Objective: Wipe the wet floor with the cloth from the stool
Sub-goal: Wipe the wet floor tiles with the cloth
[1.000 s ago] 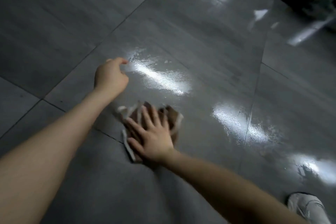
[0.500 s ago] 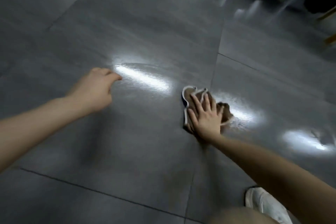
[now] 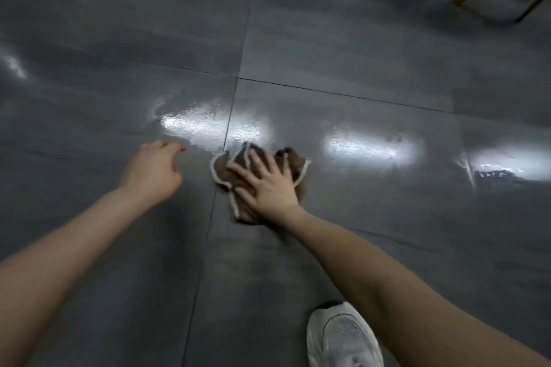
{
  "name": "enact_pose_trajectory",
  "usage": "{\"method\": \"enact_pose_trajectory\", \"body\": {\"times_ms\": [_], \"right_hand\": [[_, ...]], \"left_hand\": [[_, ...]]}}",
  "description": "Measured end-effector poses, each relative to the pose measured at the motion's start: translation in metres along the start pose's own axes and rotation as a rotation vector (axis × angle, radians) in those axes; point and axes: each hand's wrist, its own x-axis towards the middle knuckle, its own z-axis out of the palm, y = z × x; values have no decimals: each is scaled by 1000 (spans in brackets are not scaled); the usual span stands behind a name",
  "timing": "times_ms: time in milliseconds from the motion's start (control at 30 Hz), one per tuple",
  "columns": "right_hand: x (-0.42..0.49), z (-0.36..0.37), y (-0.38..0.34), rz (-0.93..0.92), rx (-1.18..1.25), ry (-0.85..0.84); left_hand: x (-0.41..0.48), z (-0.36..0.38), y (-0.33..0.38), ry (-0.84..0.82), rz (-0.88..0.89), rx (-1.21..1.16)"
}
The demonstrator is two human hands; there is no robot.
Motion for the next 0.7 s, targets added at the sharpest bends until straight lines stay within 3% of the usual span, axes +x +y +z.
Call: {"method": "enact_pose_trajectory", "body": {"times_ms": [133, 267, 433, 500, 567, 633, 700], "right_hand": [[-64, -17, 143, 533, -16, 71], [-179, -19, 210, 1117, 53, 64], [-185, -30, 275, 1435, 133, -8], [-147, -45, 311, 1493, 183, 8], [-103, -54, 332, 1424, 164, 16], [-51, -57, 324, 1214, 109, 5], [-3, -54, 286, 888, 91, 24]], "left_hand": [[20, 23, 58, -92, 38, 46], [44, 47, 124, -166, 95, 64], [69, 63, 189, -196, 155, 86], [77, 64, 201, -194, 177, 108], [87, 63, 205, -182, 192, 127], [97, 60, 208, -166, 195, 152], [106, 55, 212, -161, 181, 187]]}}
